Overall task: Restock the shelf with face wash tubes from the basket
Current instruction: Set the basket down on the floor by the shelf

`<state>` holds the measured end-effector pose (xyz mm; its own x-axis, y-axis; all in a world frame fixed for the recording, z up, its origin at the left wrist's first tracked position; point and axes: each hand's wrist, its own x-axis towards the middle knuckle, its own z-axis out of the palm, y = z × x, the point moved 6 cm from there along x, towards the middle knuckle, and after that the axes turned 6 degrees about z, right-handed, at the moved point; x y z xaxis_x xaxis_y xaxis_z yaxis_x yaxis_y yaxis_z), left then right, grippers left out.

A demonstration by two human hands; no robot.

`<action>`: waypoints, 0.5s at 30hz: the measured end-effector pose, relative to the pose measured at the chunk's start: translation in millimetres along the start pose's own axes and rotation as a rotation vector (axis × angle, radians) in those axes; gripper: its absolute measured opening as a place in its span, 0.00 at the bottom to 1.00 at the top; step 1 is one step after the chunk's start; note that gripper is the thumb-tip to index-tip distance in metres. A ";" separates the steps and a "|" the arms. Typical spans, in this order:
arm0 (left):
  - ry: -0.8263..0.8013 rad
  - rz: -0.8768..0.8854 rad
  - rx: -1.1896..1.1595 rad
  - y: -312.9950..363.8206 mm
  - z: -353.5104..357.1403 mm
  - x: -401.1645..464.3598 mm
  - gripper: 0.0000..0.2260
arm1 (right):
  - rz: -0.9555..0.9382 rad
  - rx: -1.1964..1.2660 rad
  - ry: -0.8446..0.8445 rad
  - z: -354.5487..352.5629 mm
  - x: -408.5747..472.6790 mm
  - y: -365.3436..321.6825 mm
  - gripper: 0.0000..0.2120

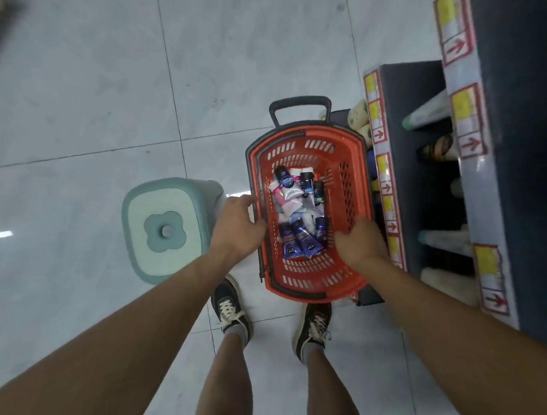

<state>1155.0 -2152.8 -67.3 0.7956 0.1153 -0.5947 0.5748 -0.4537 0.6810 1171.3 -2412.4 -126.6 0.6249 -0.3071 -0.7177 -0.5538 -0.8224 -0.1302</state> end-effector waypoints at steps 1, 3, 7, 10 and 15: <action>0.006 0.016 0.032 12.7 -11.4 -13.5 0.21 | -0.040 -0.021 0.006 -10.7 -18.0 -9.7 0.18; 0.012 0.040 0.089 32.5 -29.5 -35.4 0.22 | -0.100 -0.050 0.009 -27.0 -46.2 -25.4 0.16; 0.069 0.056 0.217 69.4 -79.7 -90.1 0.24 | -0.237 -0.135 0.039 -69.6 -113.5 -64.7 0.10; 0.141 0.053 0.263 90.7 -117.4 -131.9 0.24 | -0.335 -0.185 0.064 -99.5 -162.5 -89.6 0.13; 0.230 0.082 0.274 125.6 -173.5 -202.9 0.24 | -0.480 -0.228 0.091 -140.5 -247.0 -121.4 0.17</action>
<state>1098.9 -2079.9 213.0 0.8769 0.2503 -0.4103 0.4597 -0.6858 0.5642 1161.5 -2304.0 162.6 0.8292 0.0969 -0.5505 -0.0672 -0.9604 -0.2703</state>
